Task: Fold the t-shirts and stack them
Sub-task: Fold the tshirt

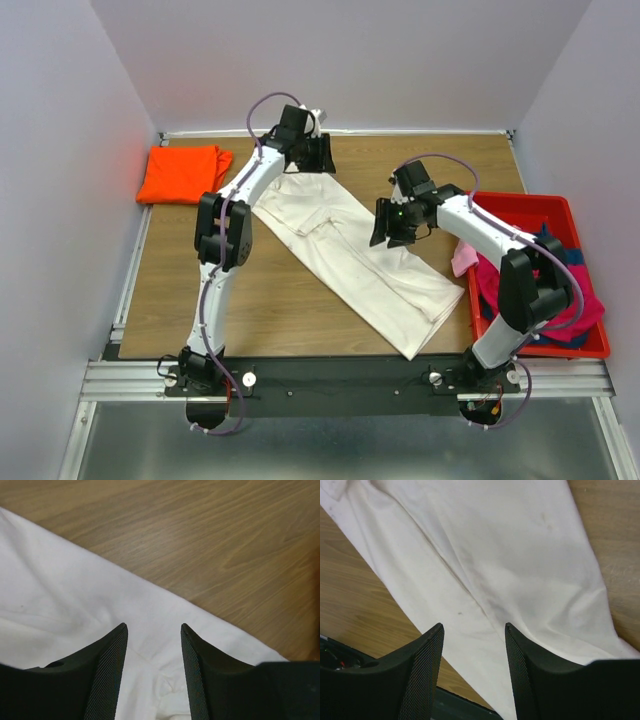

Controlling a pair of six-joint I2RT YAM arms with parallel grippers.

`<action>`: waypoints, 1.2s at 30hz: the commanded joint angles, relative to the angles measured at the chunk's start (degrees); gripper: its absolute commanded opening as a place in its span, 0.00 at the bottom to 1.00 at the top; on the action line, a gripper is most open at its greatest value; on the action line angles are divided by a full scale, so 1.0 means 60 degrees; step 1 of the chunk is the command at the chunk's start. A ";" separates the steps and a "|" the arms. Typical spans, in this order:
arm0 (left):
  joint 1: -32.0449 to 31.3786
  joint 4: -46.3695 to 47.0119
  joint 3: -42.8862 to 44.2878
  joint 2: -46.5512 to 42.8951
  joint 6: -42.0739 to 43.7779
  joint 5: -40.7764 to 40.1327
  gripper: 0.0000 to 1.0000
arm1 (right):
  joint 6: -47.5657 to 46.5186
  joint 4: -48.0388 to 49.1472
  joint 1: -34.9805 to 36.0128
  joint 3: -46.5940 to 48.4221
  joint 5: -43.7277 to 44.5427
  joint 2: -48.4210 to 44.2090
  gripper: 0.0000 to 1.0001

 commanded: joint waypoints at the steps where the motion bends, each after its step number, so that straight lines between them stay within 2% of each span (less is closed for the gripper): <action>1: 0.0009 0.0127 -0.0001 -0.1550 -0.0352 -0.0140 0.55 | -0.0473 -0.0489 0.0012 0.0415 0.0371 0.0188 0.59; 7: 0.0010 -0.0388 -0.2299 -0.2763 -0.0425 -0.0170 0.55 | -0.0840 -0.0519 0.0012 -0.0227 0.0107 0.0248 0.59; 12: 0.0039 0.0356 -0.4714 -0.3453 -0.0775 0.0356 0.55 | -0.1089 -0.0504 0.0012 -0.0901 -0.0141 0.0087 0.59; 15: 0.0068 0.0621 -0.5391 -0.3441 -0.0865 0.0591 0.55 | -0.1236 -0.0504 0.0012 -0.1254 -0.0142 0.0086 0.59; 24: 0.0112 0.0505 -0.5584 -0.2548 -0.0616 -0.0008 0.55 | -0.1499 -0.0402 0.0012 -0.1738 -0.0186 0.0569 0.59; 36: 0.0127 -0.0227 -0.2963 -0.0323 0.0439 -0.0727 0.55 | -0.0506 0.0549 0.0466 -0.2178 -0.1123 0.1053 0.59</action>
